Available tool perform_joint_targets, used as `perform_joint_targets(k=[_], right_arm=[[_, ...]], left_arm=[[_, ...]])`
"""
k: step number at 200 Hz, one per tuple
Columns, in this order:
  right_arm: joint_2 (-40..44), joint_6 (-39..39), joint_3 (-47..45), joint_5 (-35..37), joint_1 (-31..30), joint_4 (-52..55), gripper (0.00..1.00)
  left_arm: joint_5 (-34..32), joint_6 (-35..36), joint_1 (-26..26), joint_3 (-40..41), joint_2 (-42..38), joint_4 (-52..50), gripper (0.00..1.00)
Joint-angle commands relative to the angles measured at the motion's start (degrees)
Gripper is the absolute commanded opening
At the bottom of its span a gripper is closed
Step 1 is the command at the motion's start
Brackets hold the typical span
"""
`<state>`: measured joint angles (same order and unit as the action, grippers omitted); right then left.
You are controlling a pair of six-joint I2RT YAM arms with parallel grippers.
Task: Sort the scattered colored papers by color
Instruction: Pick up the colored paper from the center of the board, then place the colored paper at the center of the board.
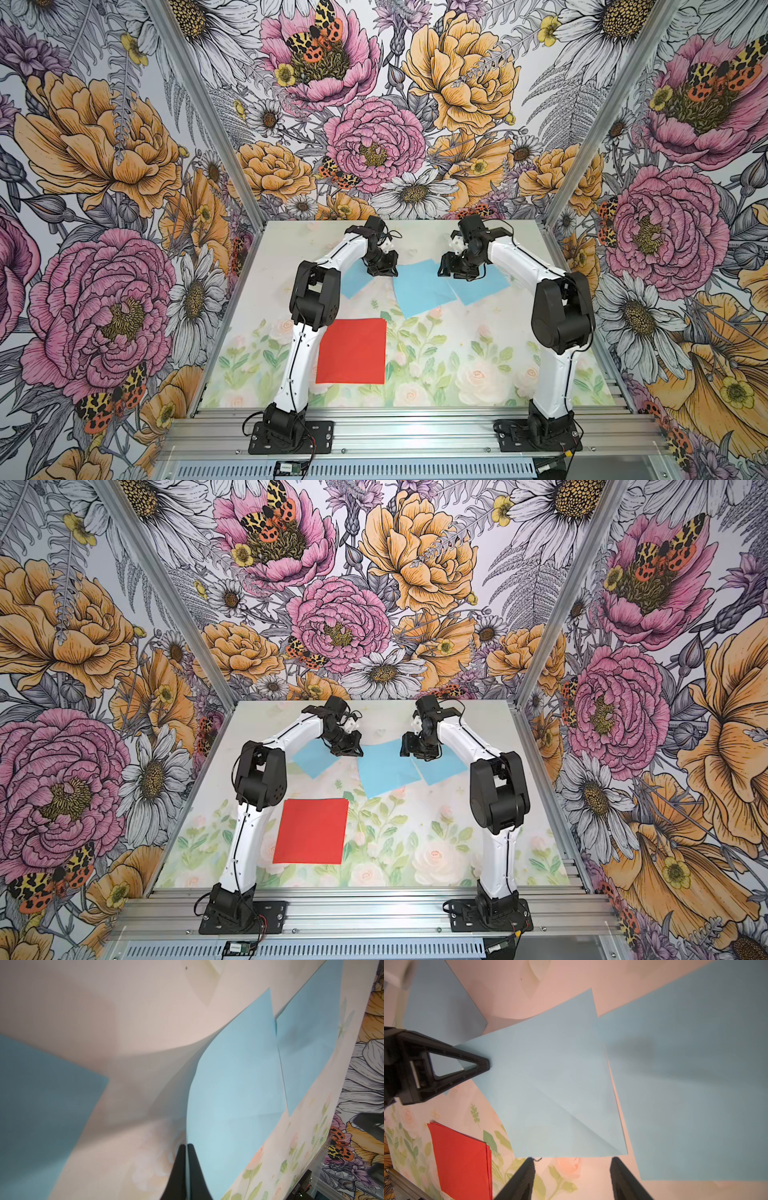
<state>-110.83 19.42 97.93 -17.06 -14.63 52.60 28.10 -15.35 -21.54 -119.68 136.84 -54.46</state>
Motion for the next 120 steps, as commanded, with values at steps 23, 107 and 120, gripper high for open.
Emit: perform_joint_targets(k=[23, 107, 120], right_arm=[[15.45, -1.87, 0.18, 5.08, 5.31, 5.71, 0.71], [34.09, -1.75, -19.18, 6.55, 8.91, 5.32, 0.77], [36.34, -1.99, -20.42, 6.91, 9.26, 5.23, 0.78]], left_arm=[[7.24, -6.72, -7.65, -4.35, -14.52, 6.86, 0.00], [-1.53, -14.27, -30.64, 8.80, -31.92, 6.72, 0.00], [-3.25, -15.15, -32.29, 12.18, -35.32, 6.73, 0.00]])
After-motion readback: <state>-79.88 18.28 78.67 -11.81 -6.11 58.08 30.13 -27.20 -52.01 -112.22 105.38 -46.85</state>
